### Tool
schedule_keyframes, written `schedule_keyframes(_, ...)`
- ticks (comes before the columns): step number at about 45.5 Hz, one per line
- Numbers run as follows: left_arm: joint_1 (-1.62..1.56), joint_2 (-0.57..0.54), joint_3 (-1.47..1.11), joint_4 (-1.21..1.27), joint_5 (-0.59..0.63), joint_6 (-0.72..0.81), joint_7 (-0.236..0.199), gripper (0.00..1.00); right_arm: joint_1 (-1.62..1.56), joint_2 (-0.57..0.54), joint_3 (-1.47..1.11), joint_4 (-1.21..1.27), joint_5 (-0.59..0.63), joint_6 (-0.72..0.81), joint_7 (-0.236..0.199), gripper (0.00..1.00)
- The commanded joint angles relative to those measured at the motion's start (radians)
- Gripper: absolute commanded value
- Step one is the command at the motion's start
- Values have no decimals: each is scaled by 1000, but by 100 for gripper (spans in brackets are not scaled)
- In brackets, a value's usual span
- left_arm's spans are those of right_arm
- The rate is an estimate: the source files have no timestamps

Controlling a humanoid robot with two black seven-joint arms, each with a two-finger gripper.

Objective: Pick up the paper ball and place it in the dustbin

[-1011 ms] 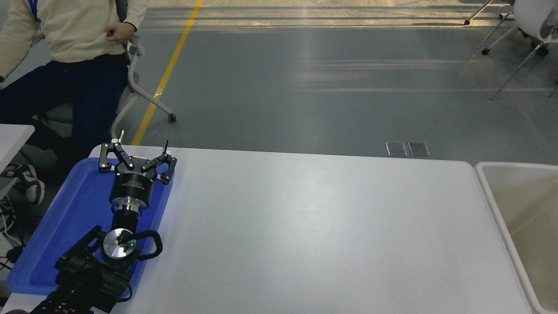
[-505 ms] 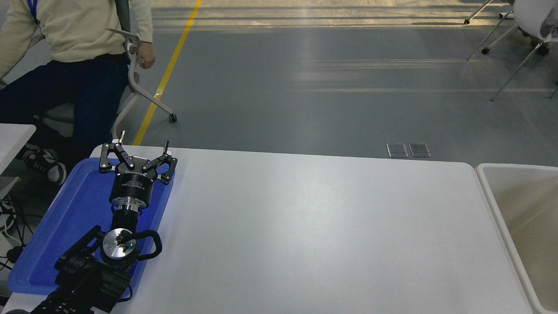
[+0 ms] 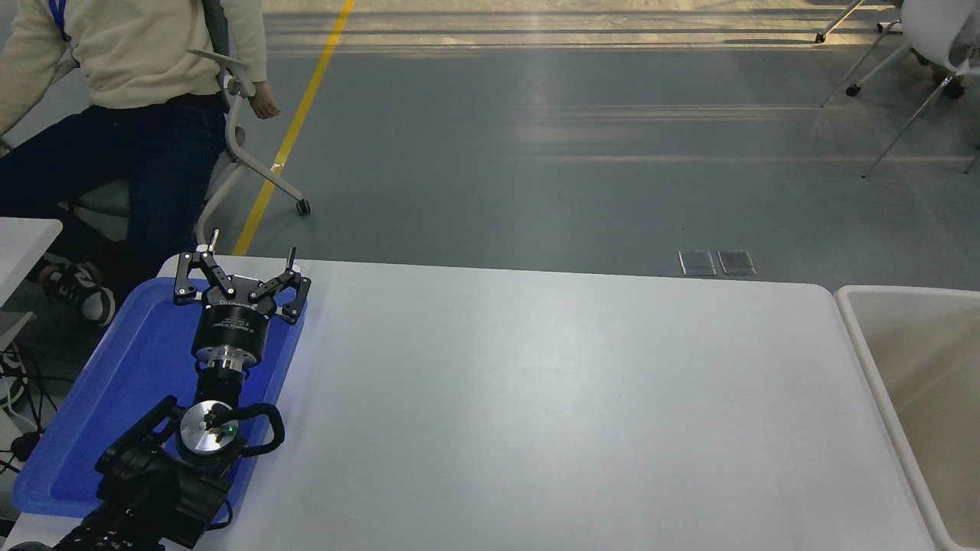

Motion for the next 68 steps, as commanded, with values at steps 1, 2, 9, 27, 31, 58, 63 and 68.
schedule_keyframes(1, 0, 0, 0, 0, 0, 0, 0, 100, -63, 67, 24, -17, 113, -157, -85, 0)
schedule_keyframes(2, 0, 0, 0, 0, 0, 0, 0, 100, -69, 74, 32, -19, 119, -170, -93, 0)
schedule_keyframes(9, 0, 0, 0, 0, 0, 0, 0, 100, -98, 110, 101, -20, 139, -224, -119, 0)
schedule_keyframes(27, 0, -1, 0, 0, 0, 0, 0, 100, -163, 190, 239, -20, 141, -285, -134, 27)
schedule_keyframes(31, 0, 0, 0, 0, 0, 0, 0, 100, -163, 195, 272, -20, 141, -286, -134, 99)
schedule_keyframes(58, 0, 0, 0, 0, 0, 0, 0, 100, -140, 213, 404, -16, 178, -288, -125, 100)
schedule_keyframes(63, 0, -1, 0, 0, 0, 0, 0, 100, -97, 206, 481, -8, 211, -288, -125, 100)
schedule_keyframes(68, 0, 0, 0, 0, 0, 0, 0, 100, -46, 204, 558, 16, 250, -286, -125, 100)
